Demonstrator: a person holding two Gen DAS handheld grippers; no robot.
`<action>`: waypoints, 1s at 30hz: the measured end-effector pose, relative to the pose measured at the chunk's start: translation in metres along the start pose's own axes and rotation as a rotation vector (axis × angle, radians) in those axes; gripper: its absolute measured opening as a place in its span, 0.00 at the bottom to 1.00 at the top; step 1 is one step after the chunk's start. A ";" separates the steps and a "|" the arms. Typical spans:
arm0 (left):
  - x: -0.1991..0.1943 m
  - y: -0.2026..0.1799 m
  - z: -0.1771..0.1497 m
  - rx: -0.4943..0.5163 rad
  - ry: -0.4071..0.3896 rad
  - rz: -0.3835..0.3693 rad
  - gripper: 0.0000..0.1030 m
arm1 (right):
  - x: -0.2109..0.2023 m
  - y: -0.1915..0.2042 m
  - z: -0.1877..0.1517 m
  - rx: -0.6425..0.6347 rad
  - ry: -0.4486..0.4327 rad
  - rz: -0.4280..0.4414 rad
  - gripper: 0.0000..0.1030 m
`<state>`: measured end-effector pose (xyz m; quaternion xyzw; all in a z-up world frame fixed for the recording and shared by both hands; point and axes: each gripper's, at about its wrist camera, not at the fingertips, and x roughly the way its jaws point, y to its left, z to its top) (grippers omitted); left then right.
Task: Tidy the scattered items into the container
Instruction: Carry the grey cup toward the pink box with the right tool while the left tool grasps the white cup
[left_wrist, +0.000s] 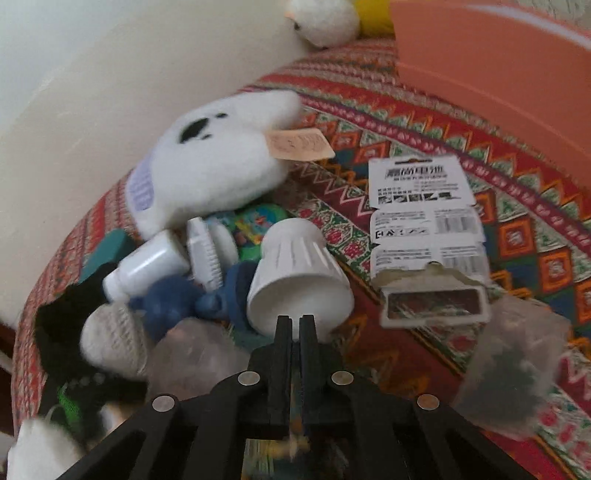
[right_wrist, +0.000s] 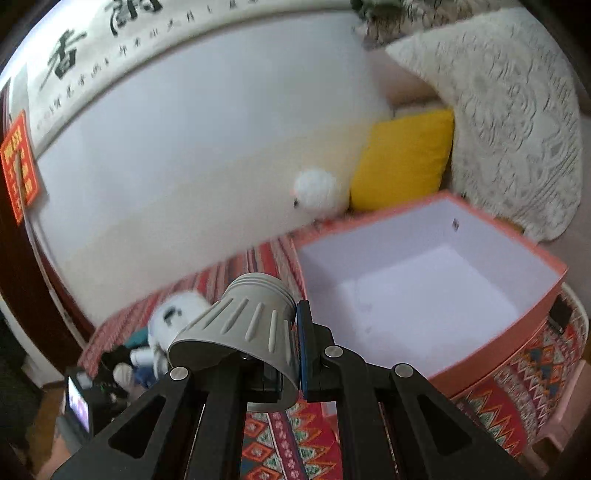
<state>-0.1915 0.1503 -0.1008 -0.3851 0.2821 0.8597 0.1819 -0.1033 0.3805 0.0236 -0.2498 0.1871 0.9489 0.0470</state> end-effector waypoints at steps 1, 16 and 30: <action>0.008 -0.001 0.002 0.013 0.009 0.007 0.08 | 0.006 -0.001 -0.001 0.010 0.013 0.007 0.06; -0.045 -0.002 0.030 -0.152 -0.185 -0.194 0.00 | 0.007 -0.028 0.003 0.064 -0.013 -0.012 0.08; -0.043 -0.014 0.024 -0.069 -0.200 0.023 0.76 | -0.007 -0.035 0.003 0.081 -0.015 0.013 0.08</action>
